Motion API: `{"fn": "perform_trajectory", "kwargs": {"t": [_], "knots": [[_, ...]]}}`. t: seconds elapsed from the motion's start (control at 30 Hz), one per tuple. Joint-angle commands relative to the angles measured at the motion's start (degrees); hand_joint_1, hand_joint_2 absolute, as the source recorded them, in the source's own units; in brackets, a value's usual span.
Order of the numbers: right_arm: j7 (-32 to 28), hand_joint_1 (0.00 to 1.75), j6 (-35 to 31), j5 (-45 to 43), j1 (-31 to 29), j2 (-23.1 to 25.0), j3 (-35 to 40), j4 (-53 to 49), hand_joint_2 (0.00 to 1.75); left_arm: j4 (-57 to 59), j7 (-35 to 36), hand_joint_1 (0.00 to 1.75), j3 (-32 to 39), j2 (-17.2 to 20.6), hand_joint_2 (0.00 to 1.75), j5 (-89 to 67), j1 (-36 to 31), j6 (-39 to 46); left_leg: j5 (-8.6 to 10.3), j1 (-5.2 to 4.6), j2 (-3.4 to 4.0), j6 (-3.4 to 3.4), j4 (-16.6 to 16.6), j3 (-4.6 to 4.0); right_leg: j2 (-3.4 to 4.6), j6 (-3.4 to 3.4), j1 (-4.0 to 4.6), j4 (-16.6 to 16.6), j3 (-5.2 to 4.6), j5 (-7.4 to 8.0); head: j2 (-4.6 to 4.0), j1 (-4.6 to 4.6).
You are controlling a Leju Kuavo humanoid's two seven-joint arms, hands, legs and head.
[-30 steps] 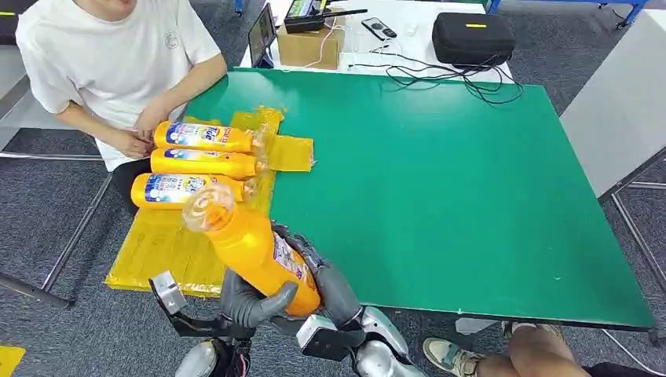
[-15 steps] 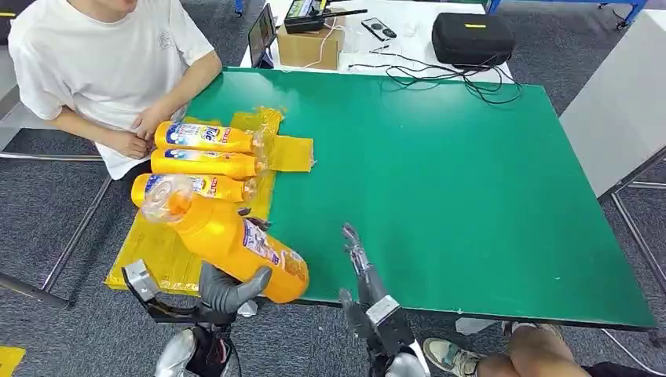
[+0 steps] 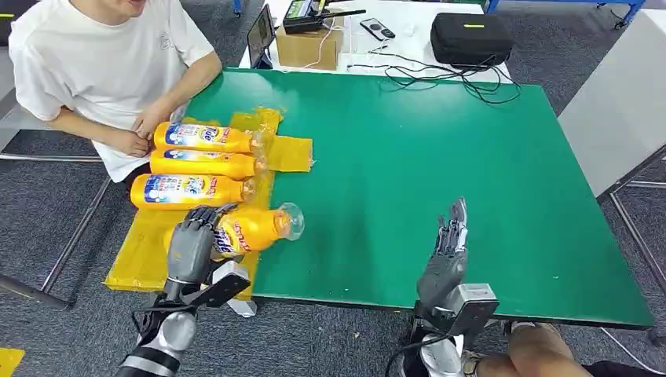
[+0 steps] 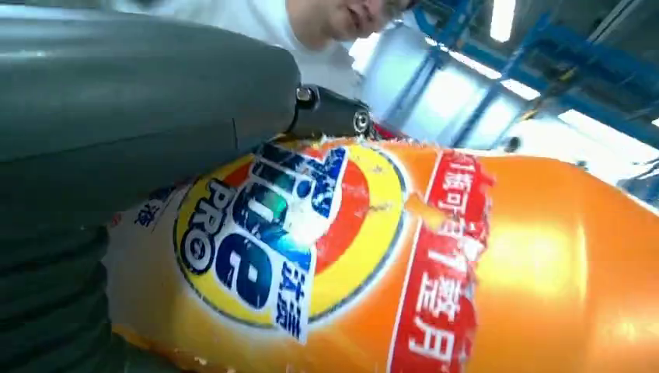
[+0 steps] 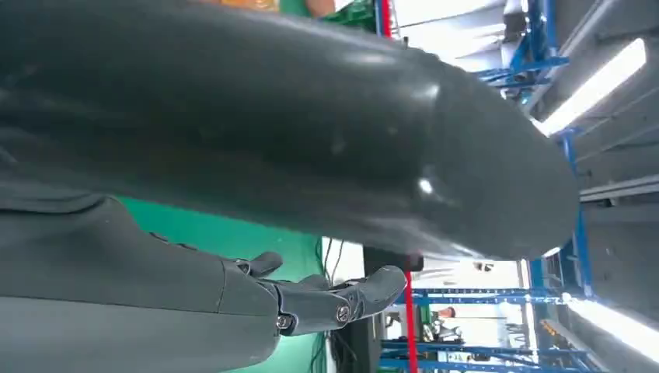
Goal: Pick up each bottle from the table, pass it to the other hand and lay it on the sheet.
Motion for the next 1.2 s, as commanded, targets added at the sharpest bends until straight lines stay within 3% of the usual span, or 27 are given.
{"fn": "perform_trajectory", "kwargs": {"t": [0.03,0.37,0.4,0.43,0.47,0.53,0.6,0.7,0.8,0.87,0.93,1.2], "knots": [[-0.3,0.00,2.5,-1.9,-6.1,-0.1,-1.8,11.6,0.00,35.3,1.1,1.75,2.2,9.2,1.75,-13.2,-10.3,7.0,-0.04,0.04,0.19,-0.08,-0.2,0.46,0.17,-0.14,0.05,-0.2,0.38,0.01,0.00,0.00],[0.9,0.00,3.6,-3.1,-7.1,-0.7,-3.2,14.2,0.00,40.7,2.6,1.75,1.2,8.7,1.75,-17.5,-13.0,4.6,-0.08,0.08,0.01,-0.09,-0.1,0.52,0.08,-0.21,0.09,-0.1,0.55,-0.08,0.00,0.02],[1.0,0.00,3.8,-3.2,-7.2,-0.6,-3.6,14.7,0.00,41.6,3.3,0.72,0.8,8.2,1.75,-18.3,-13.6,3.8,-0.05,0.04,-0.03,-0.07,-0.1,0.49,0.07,-0.16,0.04,-0.1,0.53,-0.07,0.00,-0.02],[1.0,0.00,4.0,-3.3,-7.3,-0.6,-3.8,14.9,0.00,42.3,3.9,0.12,0.6,7.9,1.75,-18.6,-14.0,2.4,-0.09,0.10,0.09,-0.13,-0.1,0.66,0.15,-0.29,0.11,-0.1,0.67,-0.08,0.00,0.00],[1.0,0.00,4.1,-3.3,-7.4,-0.5,-4.1,15.1,0.00,43.5,4.8,0.00,1.0,7.3,1.75,-18.1,-14.9,-1.0,-0.06,0.10,0.04,-0.15,-0.1,0.66,0.09,-0.32,0.12,-0.1,0.68,-0.07,0.00,0.00],[1.2,0.00,4.4,-3.2,-7.5,-0.4,-4.6,15.2,0.00,43.5,4.7,0.00,2.1,6.3,1.75,-16.1,-15.6,-5.2,-0.03,0.06,-0.15,-0.15,-0.1,0.73,-0.07,-0.25,0.07,-0.1,0.73,-0.06,0.00,-0.02],[1.3,0.00,4.9,-2.9,-7.5,-0.1,-5.5,15.2,0.00,40.8,-1.2,0.00,4.9,5.0,1.75,-8.4,-15.2,-13.4,0.00,0.03,-0.31,-0.15,-0.1,0.88,-0.17,-0.31,0.04,-0.1,0.84,-0.16,0.00,0.00],[1.1,0.00,5.1,-2.7,-7.4,-0.2,-5.8,15.2,0.00,38.7,-2.7,0.00,5.5,4.7,1.75,-5.9,-14.7,-15.3,-0.16,0.03,-0.36,-0.39,-0.2,1.10,-0.10,-0.40,0.05,-0.1,1.13,-0.17,0.00,-0.02],[0.7,0.00,5.8,-2.5,-7.4,0.0,-6.9,15.7,0.00,26.8,-10.0,0.00,7.1,3.0,1.75,7.9,-9.8,-26.8,-0.10,0.02,-0.38,-0.39,-0.2,1.31,-0.10,-0.32,0.05,-0.1,1.14,-0.24,0.00,-0.02],[0.2,0.00,6.4,-2.6,-7.4,0.2,-7.5,16.0,0.00,18.2,-10.6,0.00,5.6,2.6,1.75,13.1,-6.4,-30.6,0.07,0.04,-0.31,-0.29,-0.2,1.20,-0.07,-0.46,0.07,-0.1,1.15,-0.12,0.00,-0.02],[-0.1,0.00,6.8,-2.5,-7.2,0.5,-7.8,15.9,0.00,10.7,-8.3,0.00,3.3,2.7,1.75,16.2,-4.1,-32.5,0.09,0.02,-0.56,-0.24,-0.1,1.25,-0.28,-0.23,0.01,0.0,1.30,-0.18,0.00,0.00],[-0.4,0.00,7.1,-2.3,-6.8,1.0,-8.1,15.1,0.00,1.1,-8.9,0.00,0.7,2.4,1.75,21.4,-2.1,-32.8,0.07,0.04,-0.61,-0.27,0.0,0.61,-0.40,-0.25,0.01,0.0,0.71,-0.18,0.00,0.00]]}}
